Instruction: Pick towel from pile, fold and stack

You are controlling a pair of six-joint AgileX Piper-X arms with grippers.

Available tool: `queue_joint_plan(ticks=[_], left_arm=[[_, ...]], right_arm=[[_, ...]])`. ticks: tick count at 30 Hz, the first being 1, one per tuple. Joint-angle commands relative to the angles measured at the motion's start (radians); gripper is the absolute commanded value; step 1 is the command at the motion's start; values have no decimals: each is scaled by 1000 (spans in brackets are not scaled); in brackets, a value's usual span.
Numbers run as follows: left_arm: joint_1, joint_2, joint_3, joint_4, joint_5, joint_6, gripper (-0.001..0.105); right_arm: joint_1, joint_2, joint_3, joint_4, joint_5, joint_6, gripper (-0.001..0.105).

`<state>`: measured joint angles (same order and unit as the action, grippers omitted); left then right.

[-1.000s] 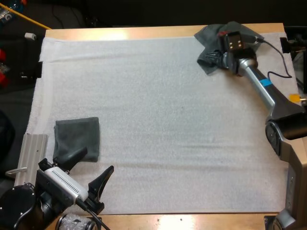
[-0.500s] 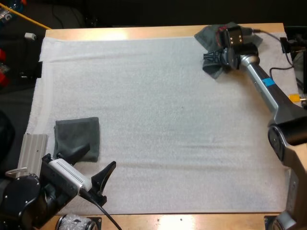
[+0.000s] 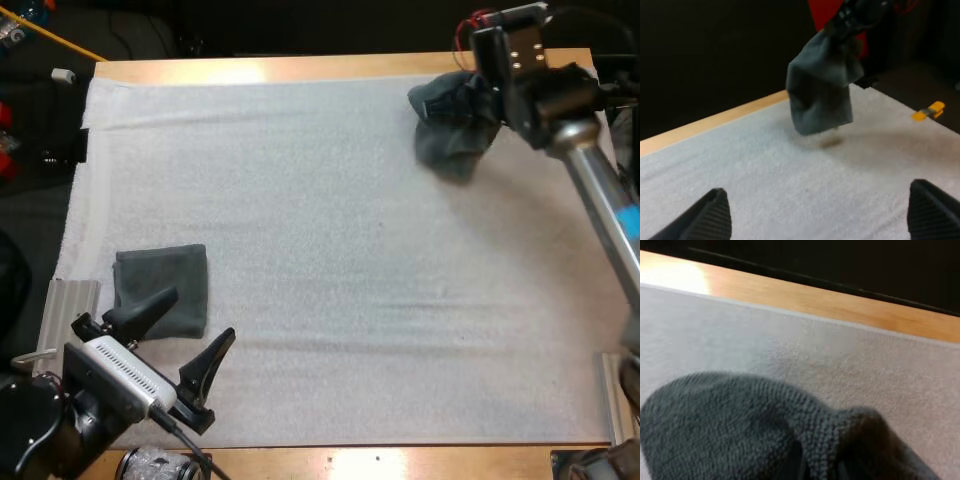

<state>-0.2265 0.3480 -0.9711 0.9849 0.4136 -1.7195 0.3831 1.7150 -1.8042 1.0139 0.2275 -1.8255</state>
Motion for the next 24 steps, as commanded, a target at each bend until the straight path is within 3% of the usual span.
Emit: queue_joint_plan(ticks=[1,9,17,20,24], left_arm=[[-4,-1,-12,-14,12,-10,69],[-4,-3,-36,-11,33,-10,69],[-4,-3,-36,-11,38,-10,69],[-4,-3,-36,-11,57,-10,69],[-4,-3,-36,-11,81,-10,69]], right_arm=[[14,-46,-12,33,-7,-11,0],[135,-227,-12,249,-7,14,0],[274,-345,-12,545,-7,135,0],[323,-378,11,567,-29,215,0],[385,-389,61,561,-94,249,0]])
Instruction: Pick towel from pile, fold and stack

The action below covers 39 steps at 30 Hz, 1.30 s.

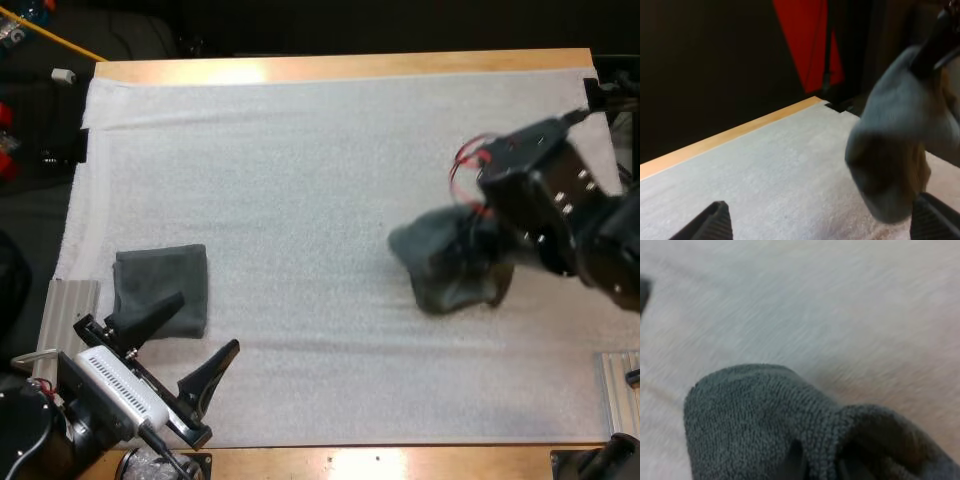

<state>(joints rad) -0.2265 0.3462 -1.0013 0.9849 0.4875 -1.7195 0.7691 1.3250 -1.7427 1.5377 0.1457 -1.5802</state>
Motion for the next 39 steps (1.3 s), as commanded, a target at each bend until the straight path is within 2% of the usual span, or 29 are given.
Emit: queue_joint_plan(ticks=[1,8,11,17,19,21,23,25,26,30,32,39], left_arm=[[-4,-1,-6,-11,13,-10,69],[-4,-1,-6,-11,19,-10,69],[-4,-1,-6,-11,26,-10,69],[-4,-1,-6,-11,26,-10,69],[-4,-1,-6,-11,26,-10,69],[-4,-1,-6,-11,26,-10,69],[-4,-1,-6,-11,26,-10,69],[-4,-1,-6,-11,26,-10,69],[-4,-1,-6,-11,26,-10,69],[-4,-1,-6,-11,26,-10,69],[-4,-1,-6,-11,26,-10,69],[-4,-1,-6,-11,26,-10,69]], right_arm=[[15,5,19,30,-12,16,0],[36,72,191,-149,-8,37,0],[23,140,228,-241,10,37,0],[0,304,230,-424,14,35,2],[-11,345,220,-503,14,35,12],[-19,371,202,-563,13,36,30],[-29,392,173,-640,7,34,59],[-35,394,152,-699,12,32,76],[-38,394,142,-717,24,32,77],[-38,392,78,-655,64,29,70],[-38,391,53,-566,64,28,63],[-38,386,67,-302,60,-9,48]])
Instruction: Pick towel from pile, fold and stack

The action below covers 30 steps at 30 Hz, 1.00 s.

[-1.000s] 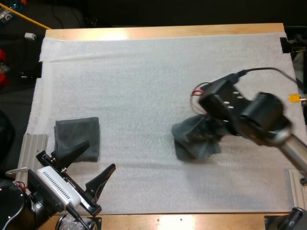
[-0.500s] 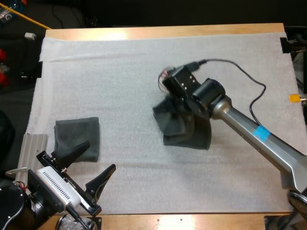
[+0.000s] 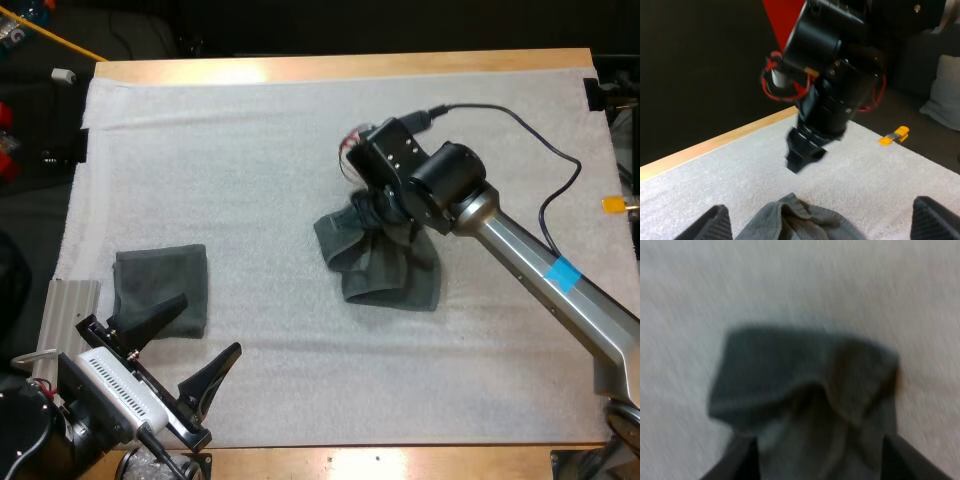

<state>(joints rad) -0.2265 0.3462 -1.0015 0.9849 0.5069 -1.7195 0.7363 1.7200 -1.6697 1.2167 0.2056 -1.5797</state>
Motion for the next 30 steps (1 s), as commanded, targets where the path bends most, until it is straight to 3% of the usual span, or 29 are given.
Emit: queue_joint_plan(ticks=[1,6,14,25,30], left_arm=[[-4,-1,-6,-11,7,-10,69],[-4,-1,-6,14,7,-10,69],[-4,-1,-6,241,7,-10,69],[-4,-1,-6,501,7,-8,69],[-4,-1,-6,544,7,-8,69]], right_arm=[[-5,-9,5,41,0,-21,48],[-8,-9,96,19,0,-24,48],[-15,-9,307,-153,-71,24,48],[-15,-9,507,-399,-97,180,48],[-15,22,529,-457,-106,233,48]])
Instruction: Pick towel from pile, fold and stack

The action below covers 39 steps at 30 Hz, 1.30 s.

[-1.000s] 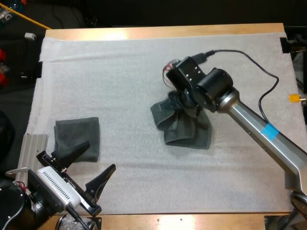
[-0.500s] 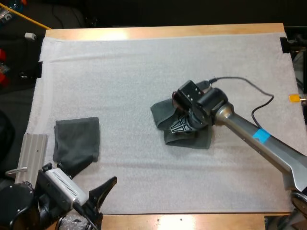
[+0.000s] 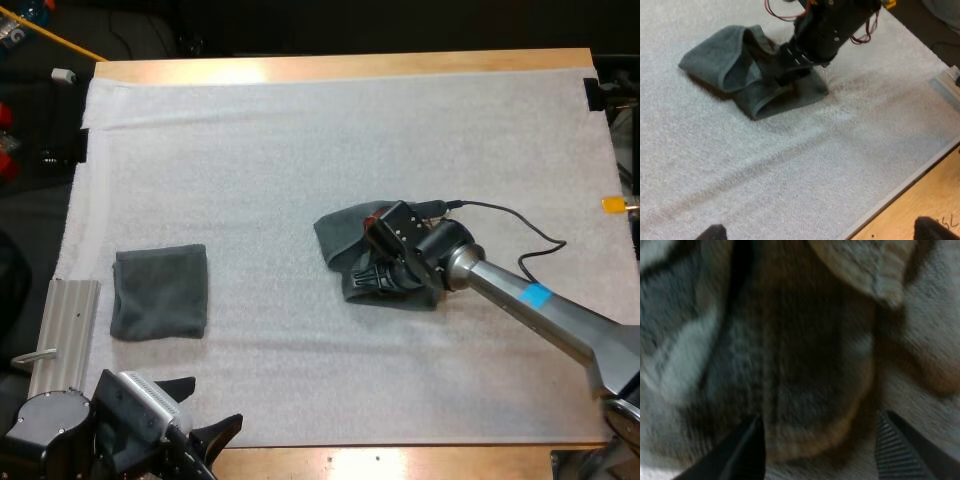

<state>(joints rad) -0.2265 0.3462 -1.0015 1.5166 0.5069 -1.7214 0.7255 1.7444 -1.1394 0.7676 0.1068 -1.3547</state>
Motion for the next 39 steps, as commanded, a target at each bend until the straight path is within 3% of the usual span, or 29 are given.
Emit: queue_joint_plan(ticks=[1,7,9,14,22,33,36,39], left_arm=[[-4,-1,-6,12,7,-6,69],[-4,-1,-6,12,7,-6,69],[-4,-1,-6,12,7,-6,69],[-4,-1,-6,12,7,-6,69],[-4,-1,-6,12,7,-6,69],[-4,-1,-6,10,7,-6,69],[-4,-1,-6,10,7,-6,69],[-4,-1,-6,10,7,-6,69]], right_arm=[[-4,12,-2,-19,-24,22,48],[-4,76,-2,-35,-67,104,44],[-4,80,-2,-32,-66,104,35],[-4,62,-5,-32,-53,100,0],[24,-42,-52,-29,118,-20,0],[41,-103,-83,-23,135,-106,0],[73,-133,-88,-53,200,-195,0],[106,-166,-134,-106,327,-284,0]])
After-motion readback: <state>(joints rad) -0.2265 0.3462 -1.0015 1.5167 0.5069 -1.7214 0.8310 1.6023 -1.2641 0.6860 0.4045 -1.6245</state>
